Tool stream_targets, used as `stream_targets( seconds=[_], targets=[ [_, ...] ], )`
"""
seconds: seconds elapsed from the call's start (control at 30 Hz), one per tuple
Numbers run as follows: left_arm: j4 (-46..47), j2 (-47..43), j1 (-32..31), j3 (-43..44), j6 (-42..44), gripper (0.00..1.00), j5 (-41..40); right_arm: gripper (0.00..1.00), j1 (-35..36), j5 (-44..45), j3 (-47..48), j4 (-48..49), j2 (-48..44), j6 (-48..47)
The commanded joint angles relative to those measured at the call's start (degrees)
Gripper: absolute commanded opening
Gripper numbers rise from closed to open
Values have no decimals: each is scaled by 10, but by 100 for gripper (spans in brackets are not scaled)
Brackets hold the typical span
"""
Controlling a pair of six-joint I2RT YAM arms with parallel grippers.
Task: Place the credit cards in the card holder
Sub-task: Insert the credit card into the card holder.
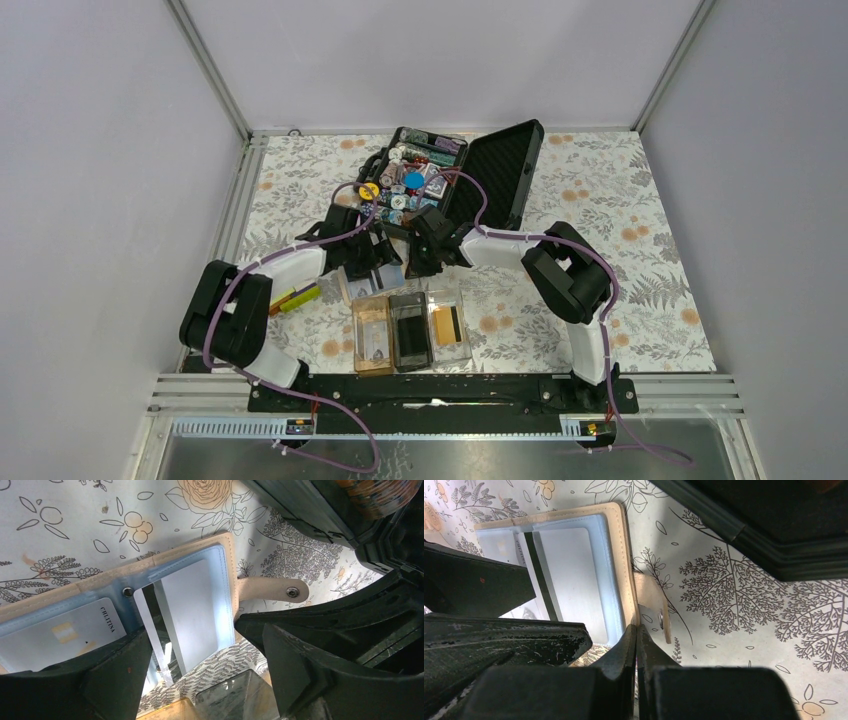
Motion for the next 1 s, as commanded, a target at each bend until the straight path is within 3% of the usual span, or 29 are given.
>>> stream_targets(
  seconds=[0.0,0.2,0.67,0.97],
  targets=[
    [-28,7,-9,24,-2,85,-23,0,5,22,15,-14,-2,-10],
    [-53,-25,-9,25,3,98,-44,0,5,32,9,-14,-13,-11],
    [37,-13,-11,-18,-46,97,25,0,5,29,8,-15,-11,-11],
    [31,-14,-20,3,-42,97,16,0,5,33,5,-15,-15,-10]
  ],
)
